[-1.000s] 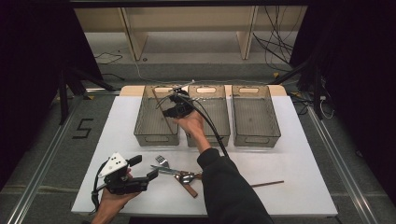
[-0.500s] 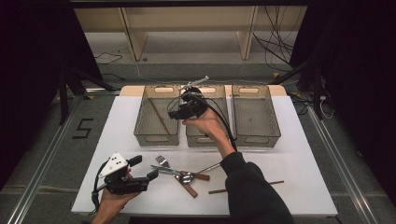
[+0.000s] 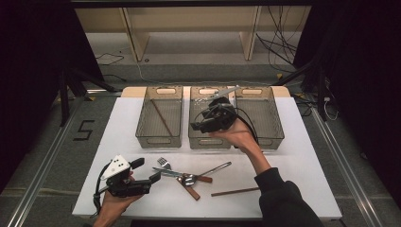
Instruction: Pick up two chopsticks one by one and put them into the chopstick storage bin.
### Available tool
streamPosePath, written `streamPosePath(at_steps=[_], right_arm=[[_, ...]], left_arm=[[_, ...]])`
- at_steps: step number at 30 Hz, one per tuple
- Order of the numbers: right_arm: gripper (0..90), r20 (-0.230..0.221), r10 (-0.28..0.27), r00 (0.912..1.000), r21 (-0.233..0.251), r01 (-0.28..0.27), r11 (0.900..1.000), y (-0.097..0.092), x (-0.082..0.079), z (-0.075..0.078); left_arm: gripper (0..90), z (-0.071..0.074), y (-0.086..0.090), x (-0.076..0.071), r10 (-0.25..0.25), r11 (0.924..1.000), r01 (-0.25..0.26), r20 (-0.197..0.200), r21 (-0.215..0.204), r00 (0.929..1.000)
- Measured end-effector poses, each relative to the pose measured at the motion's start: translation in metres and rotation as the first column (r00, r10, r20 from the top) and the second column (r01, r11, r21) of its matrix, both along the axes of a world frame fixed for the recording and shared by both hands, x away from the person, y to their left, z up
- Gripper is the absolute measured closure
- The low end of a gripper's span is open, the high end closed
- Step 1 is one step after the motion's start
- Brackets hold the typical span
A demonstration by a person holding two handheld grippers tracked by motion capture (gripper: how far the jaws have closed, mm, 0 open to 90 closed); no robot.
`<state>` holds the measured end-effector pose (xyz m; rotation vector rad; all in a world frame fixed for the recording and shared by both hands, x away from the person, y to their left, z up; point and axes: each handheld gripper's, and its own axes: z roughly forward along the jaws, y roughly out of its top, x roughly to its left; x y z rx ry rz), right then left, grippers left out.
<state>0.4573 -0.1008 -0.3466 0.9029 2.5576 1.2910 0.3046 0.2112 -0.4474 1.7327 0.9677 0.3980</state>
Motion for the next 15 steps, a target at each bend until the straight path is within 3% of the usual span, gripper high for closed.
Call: streamPosePath(at_steps=[15], right_arm=[[30.3, 0.014, 0.015, 0.9998, -0.011, -0.015, 0.9998, -0.038, -0.034, -0.002]], left_arm=[[14.6, 0.000, 0.000, 0.000, 0.000, 1.0000, 0.000, -0.003, 0.004, 1.0000]])
